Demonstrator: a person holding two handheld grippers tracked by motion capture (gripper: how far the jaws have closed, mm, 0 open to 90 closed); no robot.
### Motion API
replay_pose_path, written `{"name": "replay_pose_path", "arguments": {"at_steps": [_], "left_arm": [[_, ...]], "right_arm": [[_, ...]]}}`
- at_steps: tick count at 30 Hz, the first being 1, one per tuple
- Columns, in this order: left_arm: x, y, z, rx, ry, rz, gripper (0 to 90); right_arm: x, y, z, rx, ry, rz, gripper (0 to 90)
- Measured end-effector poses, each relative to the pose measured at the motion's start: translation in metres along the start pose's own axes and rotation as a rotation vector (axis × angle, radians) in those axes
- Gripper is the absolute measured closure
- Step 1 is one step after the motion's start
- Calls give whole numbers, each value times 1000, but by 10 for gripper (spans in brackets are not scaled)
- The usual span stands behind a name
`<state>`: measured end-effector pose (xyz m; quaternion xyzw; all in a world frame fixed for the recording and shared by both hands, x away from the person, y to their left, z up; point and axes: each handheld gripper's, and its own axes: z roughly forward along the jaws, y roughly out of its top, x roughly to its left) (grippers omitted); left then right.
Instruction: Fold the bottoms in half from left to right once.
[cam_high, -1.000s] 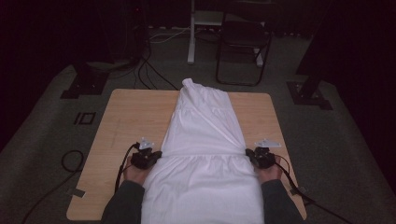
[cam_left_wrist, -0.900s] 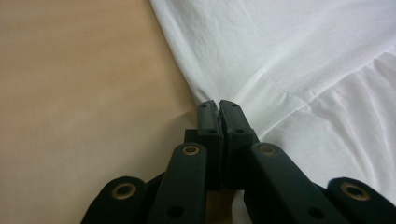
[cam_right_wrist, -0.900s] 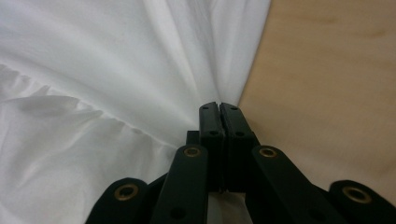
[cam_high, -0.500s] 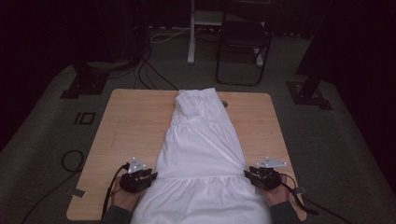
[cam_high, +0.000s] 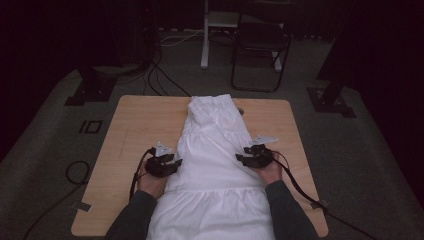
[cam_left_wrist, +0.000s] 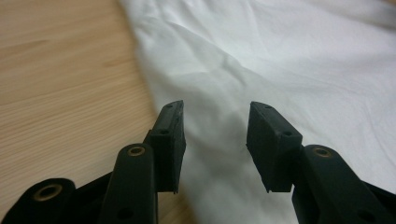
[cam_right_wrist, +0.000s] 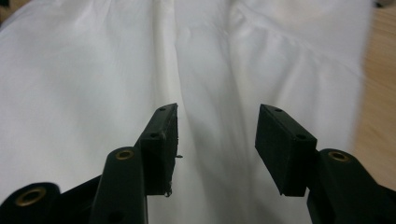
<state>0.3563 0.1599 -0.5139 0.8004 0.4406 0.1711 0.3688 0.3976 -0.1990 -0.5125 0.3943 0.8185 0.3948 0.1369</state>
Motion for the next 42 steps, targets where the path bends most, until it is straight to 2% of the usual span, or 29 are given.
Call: {"name": "replay_pose_path", "arguments": {"at_steps": [1,2,3,4,5,6,7,8,10,12,16,18,21,24,25,27,28,29,30,32,35,37,42], "left_arm": [[-3,0,5,13,-1,13,566],[-5,-1,8,24,0,21,563],[-8,-2,11,33,0,30,556],[-10,-3,12,39,-1,35,550],[-11,-5,14,47,-2,47,550],[-12,-6,14,55,0,50,550],[-13,-8,16,74,11,61,550],[-12,-9,17,85,14,64,550],[-11,-11,16,83,7,58,550],[-9,-10,14,76,6,56,544],[-1,3,11,35,15,53,537],[4,12,12,12,14,45,537],[15,31,25,-36,3,5,534],[22,37,46,-29,4,-11,526],[23,35,57,6,8,-20,529],[23,29,66,43,3,-24,587],[22,26,66,24,-5,-17,641],[22,24,64,23,-33,-10,725],[21,23,62,31,-35,-3,803],[18,21,58,48,-35,18,855],[15,16,52,53,-42,27,861],[7,-1,35,48,-67,11,861],[-6,-31,6,35,-119,-1,857]], "right_arm": [[-1,3,7,11,10,-1,509],[-2,8,16,48,4,-20,651],[-4,11,19,59,-22,-38,753],[-7,16,16,40,-69,-44,840],[-11,19,12,10,-98,-26,882],[-17,23,2,-43,-158,0,889],[-22,25,-3,-61,-188,17,891],[-30,25,-8,-66,-228,44,891],[-44,19,-8,-38,-255,87,890],[-53,7,-1,1,-244,127,888],[-58,-14,12,41,-211,147,879],[-58,-18,14,42,-210,149,878],[-58,-18,14,41,-208,155,875],[-58,-18,14,40,-210,162,876],[-58,-18,14,38,-212,162,876],[-57,-19,14,32,-209,164,878],[-57,-20,14,30,-206,163,879],[-56,-21,13,29,-205,162,880],[-55,-22,13,26,-205,151,882],[-51,-23,11,30,-199,140,883],[-44,-27,6,40,-187,131,883],[-36,-33,0,47,-174,114,883],[-15,-52,-21,69,-122,87,883]]}}
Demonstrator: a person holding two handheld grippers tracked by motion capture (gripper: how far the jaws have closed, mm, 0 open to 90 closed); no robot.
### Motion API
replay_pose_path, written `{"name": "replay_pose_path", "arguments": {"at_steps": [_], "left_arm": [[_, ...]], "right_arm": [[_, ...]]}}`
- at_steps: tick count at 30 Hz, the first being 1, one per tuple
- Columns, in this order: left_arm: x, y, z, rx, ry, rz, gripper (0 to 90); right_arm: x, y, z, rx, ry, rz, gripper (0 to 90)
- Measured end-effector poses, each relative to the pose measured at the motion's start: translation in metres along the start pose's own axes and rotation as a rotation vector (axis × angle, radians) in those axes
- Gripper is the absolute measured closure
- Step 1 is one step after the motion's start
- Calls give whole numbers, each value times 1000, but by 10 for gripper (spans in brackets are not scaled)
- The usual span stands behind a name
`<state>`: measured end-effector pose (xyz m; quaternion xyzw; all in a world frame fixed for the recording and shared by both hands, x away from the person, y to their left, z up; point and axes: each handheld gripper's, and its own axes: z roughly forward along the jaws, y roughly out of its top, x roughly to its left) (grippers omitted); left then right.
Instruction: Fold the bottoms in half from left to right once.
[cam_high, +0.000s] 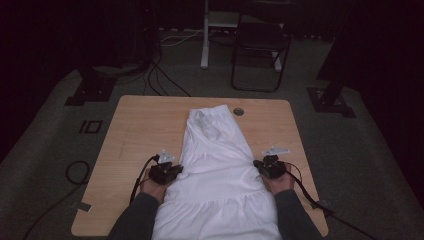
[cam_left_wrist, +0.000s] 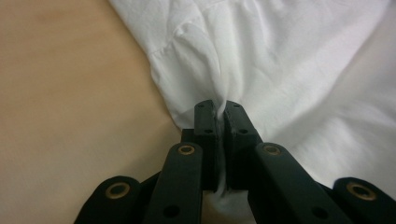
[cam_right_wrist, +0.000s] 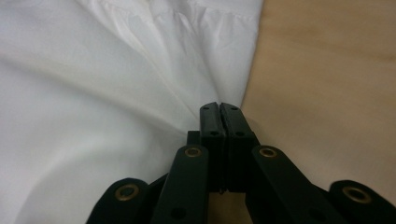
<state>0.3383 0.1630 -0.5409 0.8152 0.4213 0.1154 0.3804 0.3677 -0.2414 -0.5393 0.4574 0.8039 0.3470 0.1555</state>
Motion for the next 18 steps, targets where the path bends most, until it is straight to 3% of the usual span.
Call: {"name": "replay_pose_path", "arguments": {"at_steps": [2,5,7,9,12,16,18], "left_arm": [[-6,-8,-9,13,-3,8,849],[-9,-8,-10,21,15,25,798],[-7,-5,-7,10,3,1,755],[-7,-4,-6,5,13,1,648],[-6,-2,-5,-16,15,2,594],[-7,-2,-5,-28,18,-7,561],[-8,-3,-6,-27,23,1,547]], "right_arm": [[7,-8,-9,20,30,-13,882],[11,-13,-17,44,63,-18,836],[10,-11,-18,49,67,-17,700],[5,-6,-19,5,71,-1,614],[3,15,-17,-73,91,18,539],[13,45,1,-81,128,-36,509],[19,55,15,-69,152,-38,506]]}}
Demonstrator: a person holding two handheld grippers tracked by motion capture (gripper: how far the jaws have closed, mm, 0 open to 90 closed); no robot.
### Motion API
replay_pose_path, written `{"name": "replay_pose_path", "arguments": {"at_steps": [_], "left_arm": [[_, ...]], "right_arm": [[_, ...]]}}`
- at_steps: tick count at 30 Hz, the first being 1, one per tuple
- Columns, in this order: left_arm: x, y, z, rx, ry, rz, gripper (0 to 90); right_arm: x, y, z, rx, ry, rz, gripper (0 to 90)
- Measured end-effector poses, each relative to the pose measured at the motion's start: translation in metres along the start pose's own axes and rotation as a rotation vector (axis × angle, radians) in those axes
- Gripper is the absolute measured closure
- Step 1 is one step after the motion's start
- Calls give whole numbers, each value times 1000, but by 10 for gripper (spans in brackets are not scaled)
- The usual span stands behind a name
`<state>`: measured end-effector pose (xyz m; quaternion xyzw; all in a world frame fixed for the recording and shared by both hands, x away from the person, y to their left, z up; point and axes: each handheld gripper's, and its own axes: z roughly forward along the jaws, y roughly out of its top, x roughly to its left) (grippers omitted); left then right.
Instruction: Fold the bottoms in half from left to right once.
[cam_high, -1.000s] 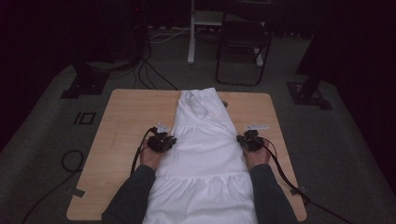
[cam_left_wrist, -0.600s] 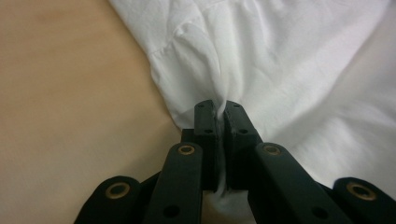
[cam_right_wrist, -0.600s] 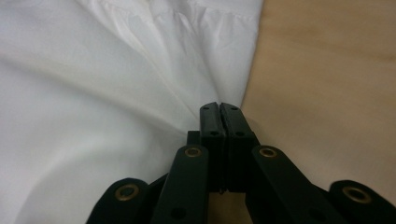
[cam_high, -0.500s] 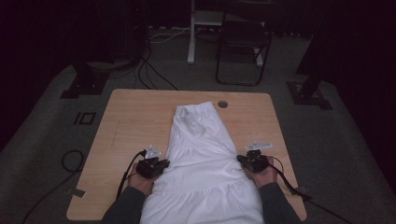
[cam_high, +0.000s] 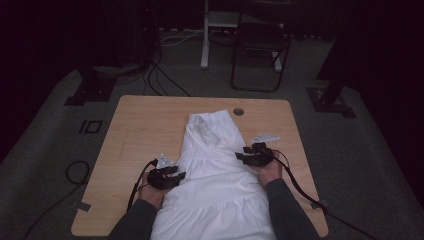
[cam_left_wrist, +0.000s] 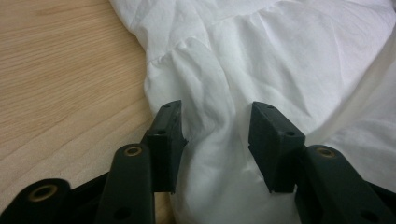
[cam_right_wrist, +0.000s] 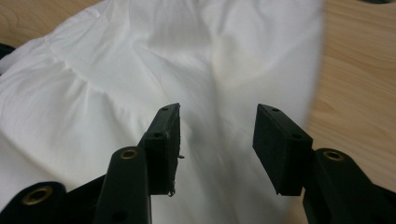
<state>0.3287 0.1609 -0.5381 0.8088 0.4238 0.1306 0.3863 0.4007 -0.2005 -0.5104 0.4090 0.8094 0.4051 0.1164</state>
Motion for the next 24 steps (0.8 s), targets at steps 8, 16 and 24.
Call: {"name": "replay_pose_path", "arguments": {"at_steps": [8,16,24], "left_arm": [[-7,-1,-4,16,25,50,533],[-12,2,0,34,18,80,509],[-1,53,8,-40,64,86,478]], "right_arm": [[-2,15,6,-43,-65,17,863],[-37,12,11,-1,-163,99,841],[-41,-4,28,55,-158,125,818]]}}
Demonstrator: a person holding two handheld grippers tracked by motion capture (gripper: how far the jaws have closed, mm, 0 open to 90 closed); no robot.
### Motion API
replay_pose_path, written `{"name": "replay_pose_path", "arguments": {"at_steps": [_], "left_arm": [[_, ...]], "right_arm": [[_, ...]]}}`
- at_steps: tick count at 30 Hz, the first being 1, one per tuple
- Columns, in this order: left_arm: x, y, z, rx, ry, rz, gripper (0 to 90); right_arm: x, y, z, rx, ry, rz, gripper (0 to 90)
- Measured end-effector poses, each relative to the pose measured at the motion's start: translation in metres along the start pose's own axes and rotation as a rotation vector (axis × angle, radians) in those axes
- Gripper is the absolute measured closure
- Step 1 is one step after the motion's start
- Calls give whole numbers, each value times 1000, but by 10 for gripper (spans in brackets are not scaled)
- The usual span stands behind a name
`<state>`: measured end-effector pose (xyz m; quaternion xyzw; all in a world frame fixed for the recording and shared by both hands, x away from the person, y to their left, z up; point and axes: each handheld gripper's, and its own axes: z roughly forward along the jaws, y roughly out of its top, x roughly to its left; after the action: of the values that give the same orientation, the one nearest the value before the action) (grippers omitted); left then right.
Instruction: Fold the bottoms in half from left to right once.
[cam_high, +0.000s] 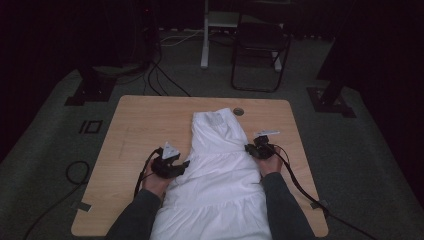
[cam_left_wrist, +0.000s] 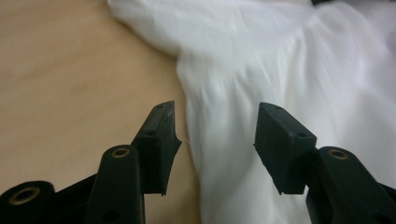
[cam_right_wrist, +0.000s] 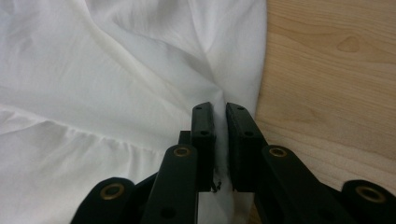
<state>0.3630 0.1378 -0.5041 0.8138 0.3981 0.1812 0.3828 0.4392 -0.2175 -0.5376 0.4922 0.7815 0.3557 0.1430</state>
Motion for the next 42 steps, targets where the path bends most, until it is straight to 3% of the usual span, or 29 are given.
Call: {"name": "replay_pose_path", "arguments": {"at_steps": [2,3,6,7,8,9,10,12,17,22,26,30,32,33,34,36,38,42], "left_arm": [[1,10,18,29,-7,0,465],[1,10,18,29,-7,0,458],[-1,13,51,96,7,24,457],[0,11,57,111,10,17,471],[2,8,60,112,-17,3,537],[4,6,60,93,-39,-17,653],[4,4,58,89,-36,-12,754],[2,1,53,90,-13,6,838],[-1,-12,39,76,-5,-1,857],[-17,-33,16,67,-4,0,856],[-27,-53,-6,63,-33,-8,854],[-29,-56,-11,74,-30,4,843],[-28,-55,-9,69,-31,2,842],[-28,-54,-8,65,-31,-1,842],[-28,-54,-8,63,-31,0,839],[-27,-55,-7,59,-32,-1,837],[-26,-54,-7,58,-32,-3,835],[-27,-55,-6,54,-25,-1,834]], "right_arm": [[0,0,0,2,-3,4,818],[0,0,0,2,-3,4,818],[0,-1,0,-5,2,4,819],[-1,-2,0,-9,4,7,819],[-1,-2,0,-11,6,7,820],[-1,-2,0,-15,6,6,821],[-1,-3,0,-15,4,3,822],[1,-4,-1,-17,-2,3,824],[14,-15,-9,-8,0,-60,827],[31,-33,-24,-8,19,-94,830],[46,-51,-38,-9,49,-130,831],[56,-59,-46,7,65,-167,832],[57,-56,-46,32,73,-175,782],[57,-53,-46,37,87,-186,705],[57,-48,-47,13,102,-183,565],[58,-40,-49,-23,108,-182,452],[60,-25,-52,-70,113,-181,412],[67,1,-43,-93,158,-188,391]]}}
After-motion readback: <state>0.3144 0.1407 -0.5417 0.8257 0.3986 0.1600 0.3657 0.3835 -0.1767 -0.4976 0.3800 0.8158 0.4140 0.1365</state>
